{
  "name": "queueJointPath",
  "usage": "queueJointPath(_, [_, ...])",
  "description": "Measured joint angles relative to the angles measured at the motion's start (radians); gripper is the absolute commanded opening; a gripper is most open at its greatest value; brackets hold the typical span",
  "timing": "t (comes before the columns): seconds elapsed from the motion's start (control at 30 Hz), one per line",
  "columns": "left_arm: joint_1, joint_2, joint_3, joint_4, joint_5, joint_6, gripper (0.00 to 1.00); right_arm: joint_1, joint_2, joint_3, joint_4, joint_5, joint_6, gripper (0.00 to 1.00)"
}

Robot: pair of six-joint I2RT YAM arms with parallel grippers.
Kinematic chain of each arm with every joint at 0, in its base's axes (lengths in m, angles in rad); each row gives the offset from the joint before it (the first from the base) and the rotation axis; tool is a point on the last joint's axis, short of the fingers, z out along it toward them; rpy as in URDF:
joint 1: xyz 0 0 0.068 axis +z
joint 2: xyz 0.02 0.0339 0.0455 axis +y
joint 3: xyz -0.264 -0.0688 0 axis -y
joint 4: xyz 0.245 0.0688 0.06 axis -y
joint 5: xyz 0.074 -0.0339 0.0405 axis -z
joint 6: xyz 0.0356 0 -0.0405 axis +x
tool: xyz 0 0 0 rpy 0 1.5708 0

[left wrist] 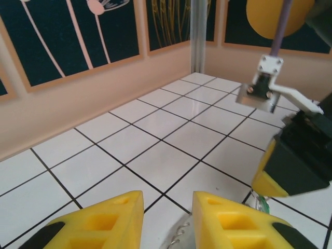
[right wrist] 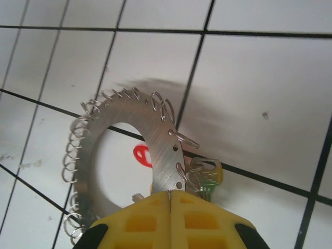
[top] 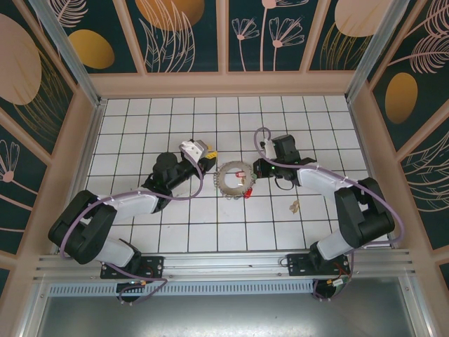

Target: Put the keys on the keyring

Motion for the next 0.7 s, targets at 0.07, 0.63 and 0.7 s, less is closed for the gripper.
queueJointPath(0.07, [0.000,-0.005,-0.004,0.013,-0.021,-0.015,0.34,-0.010,0.005,-0.014,0.000,0.008,0.008,0.00])
queueJointPath(0.63, [0.000,-0.097,-0.042,0.006,-0.271,-0.208,0.80,-0.143,0.035,-0.110,0.042,0.149,0.103,0.37])
queueJointPath(0.7, [0.001,-0.100,-0.038,-0.023,-0.299,-0.253,0.92,-0.145,-0.001,-0.125,0.057,0.161,0.109,0.37])
